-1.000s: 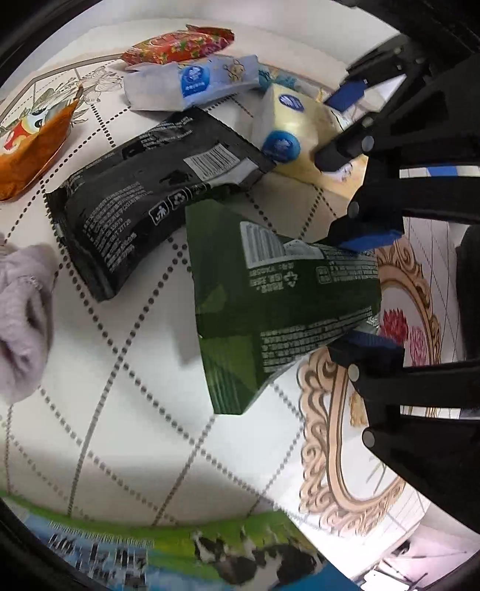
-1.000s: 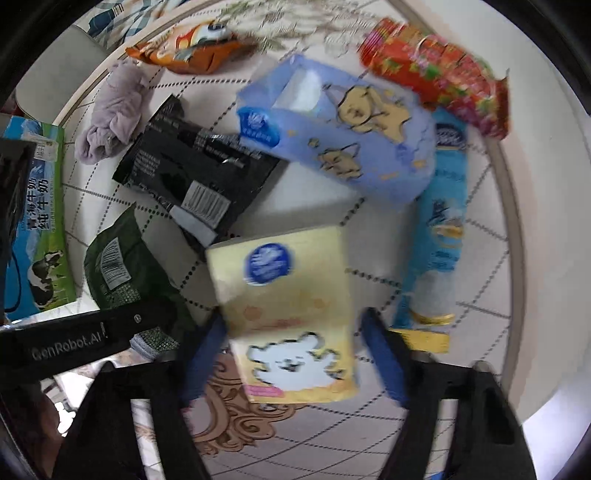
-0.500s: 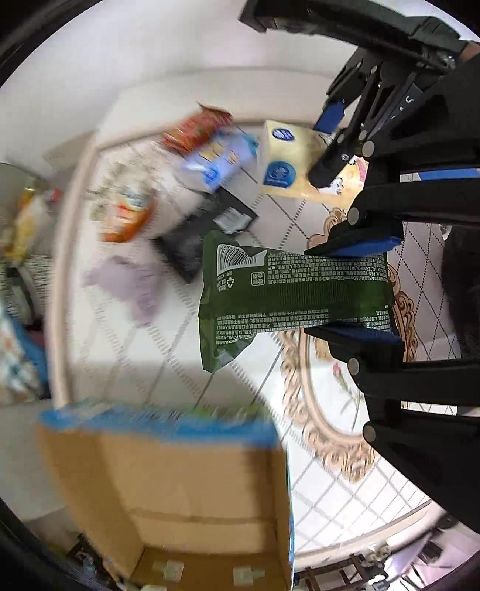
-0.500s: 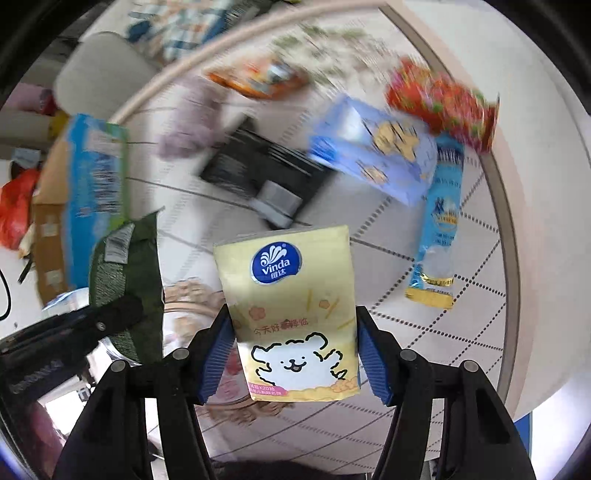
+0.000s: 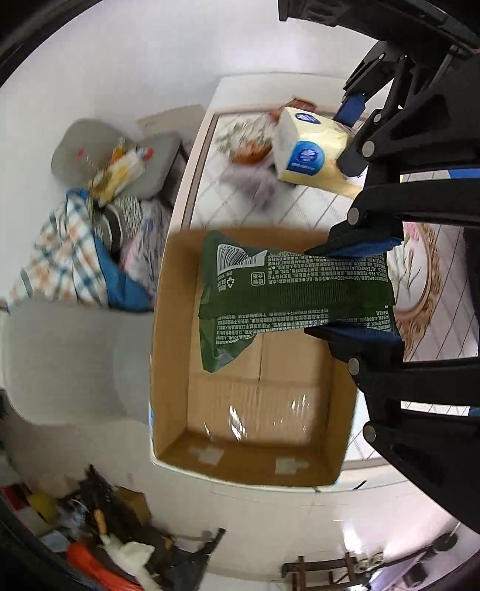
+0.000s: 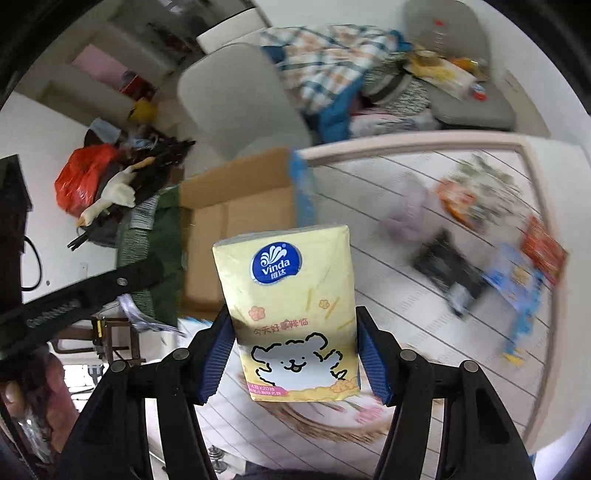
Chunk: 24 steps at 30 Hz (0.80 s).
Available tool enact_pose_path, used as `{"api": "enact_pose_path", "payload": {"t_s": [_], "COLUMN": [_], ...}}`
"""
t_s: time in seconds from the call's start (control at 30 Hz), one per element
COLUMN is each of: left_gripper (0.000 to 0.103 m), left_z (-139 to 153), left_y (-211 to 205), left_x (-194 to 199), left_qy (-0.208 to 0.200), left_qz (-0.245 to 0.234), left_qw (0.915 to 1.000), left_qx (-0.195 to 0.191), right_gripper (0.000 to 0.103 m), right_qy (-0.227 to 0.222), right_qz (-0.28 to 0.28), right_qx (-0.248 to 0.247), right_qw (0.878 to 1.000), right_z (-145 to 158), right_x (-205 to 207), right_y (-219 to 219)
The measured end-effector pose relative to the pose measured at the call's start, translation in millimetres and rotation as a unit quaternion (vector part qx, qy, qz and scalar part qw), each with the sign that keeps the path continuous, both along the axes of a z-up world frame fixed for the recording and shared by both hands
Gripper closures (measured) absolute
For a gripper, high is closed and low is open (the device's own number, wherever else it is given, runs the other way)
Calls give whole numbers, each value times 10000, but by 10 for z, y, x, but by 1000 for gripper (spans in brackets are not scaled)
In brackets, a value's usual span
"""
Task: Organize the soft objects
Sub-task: 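Carry both items into the cardboard box and open both grippers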
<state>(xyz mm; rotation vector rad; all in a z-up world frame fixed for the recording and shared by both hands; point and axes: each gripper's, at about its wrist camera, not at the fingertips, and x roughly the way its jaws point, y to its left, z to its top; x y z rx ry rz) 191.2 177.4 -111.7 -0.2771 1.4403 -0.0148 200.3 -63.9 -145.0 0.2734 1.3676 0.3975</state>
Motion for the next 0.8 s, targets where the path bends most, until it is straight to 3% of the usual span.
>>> {"api": "enact_pose_path", "payload": {"t_s": [0.13,0.33,0.6,0.7,0.8], "left_gripper": [74,74,73,72,60], "left_z": [-477,-1081,-1586,-1668,-1693], "left_y": [398,551,479,451,495], "left_x": [320,753,1089,1151,1162], "left_qy": [402,871,1258,1362,1427], "left_qz": [83,-14,-281,-385,-341], "left_qw": [9990,9952,9907,9897,9888], "left_qx": [-159,-434,-442,-227,-263], "right_gripper": [38,38,38,37,34], "right_qy": [51,373,614,598,787], "right_qz": [79,126,33,100,193], "right_qx": [-183,-537,-872,-960,-863], "right_qw": [9998,9978,9943,9935,9930], "right_z": [-177,-848,-1462,-1580,-1722], "right_x": [320,754,1143,1240,1298], "right_y": [708,1345,1578,1633,1694]}}
